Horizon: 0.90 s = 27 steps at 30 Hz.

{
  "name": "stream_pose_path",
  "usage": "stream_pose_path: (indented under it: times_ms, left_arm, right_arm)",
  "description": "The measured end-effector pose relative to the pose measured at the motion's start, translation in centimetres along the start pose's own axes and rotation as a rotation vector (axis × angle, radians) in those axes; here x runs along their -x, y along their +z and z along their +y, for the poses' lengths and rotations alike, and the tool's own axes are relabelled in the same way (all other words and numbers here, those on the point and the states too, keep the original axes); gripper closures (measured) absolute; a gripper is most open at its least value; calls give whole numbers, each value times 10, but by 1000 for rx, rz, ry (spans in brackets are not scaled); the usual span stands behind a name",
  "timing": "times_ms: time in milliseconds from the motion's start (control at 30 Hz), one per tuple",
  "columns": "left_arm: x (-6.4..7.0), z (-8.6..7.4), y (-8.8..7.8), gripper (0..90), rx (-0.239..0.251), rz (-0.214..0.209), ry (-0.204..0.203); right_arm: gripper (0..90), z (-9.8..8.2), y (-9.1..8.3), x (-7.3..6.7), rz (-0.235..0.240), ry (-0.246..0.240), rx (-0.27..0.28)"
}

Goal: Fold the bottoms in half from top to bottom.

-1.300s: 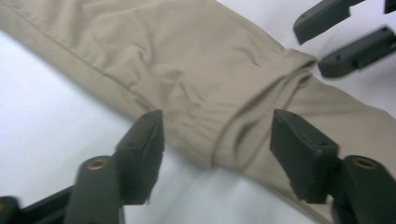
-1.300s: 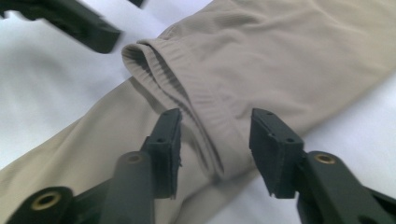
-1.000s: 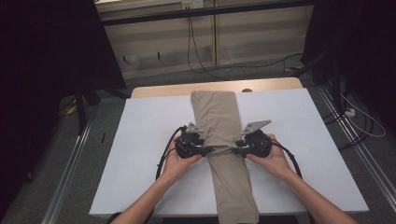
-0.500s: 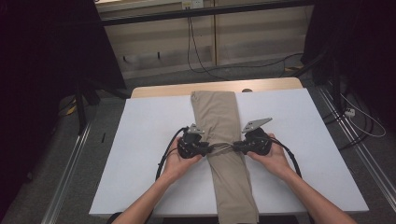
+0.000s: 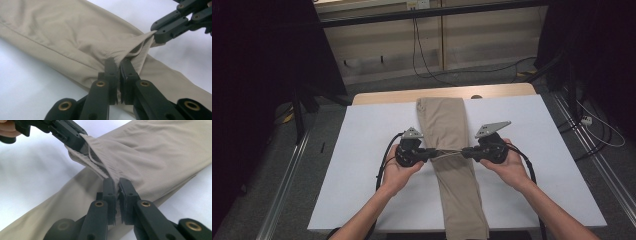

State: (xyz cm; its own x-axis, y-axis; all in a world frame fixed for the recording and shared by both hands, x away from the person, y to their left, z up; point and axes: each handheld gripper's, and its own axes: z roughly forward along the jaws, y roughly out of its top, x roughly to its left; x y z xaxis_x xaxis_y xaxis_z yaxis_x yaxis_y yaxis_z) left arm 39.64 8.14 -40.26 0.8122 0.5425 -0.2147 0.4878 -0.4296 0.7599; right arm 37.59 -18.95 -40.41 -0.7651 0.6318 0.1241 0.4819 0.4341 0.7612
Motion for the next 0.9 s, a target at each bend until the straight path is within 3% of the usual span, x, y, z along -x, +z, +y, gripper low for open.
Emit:
stream_pose_path:
  times_ms: [267, 433, 667, 833, 900]
  left_arm:
    - [37, -17, -18, 858, -29, -98, 11]
    - [71, -32, -31, 858, -52, -161, 71]
    - [108, -53, -40, 858, -98, -228, 115]
    - [117, -64, -40, 847, -121, -221, 123]
    - [113, -64, -38, 763, -117, -235, 103]
  right_arm:
    - [848, -20, -27, -27, 85, 7, -20]
    - [847, -39, -51, -53, 126, 3, -23]
    - [846, -66, -79, -91, 143, -24, -38]
    - [821, -76, -84, -108, 151, -50, -60]
    - [692, -76, -81, -108, 154, -48, -60]
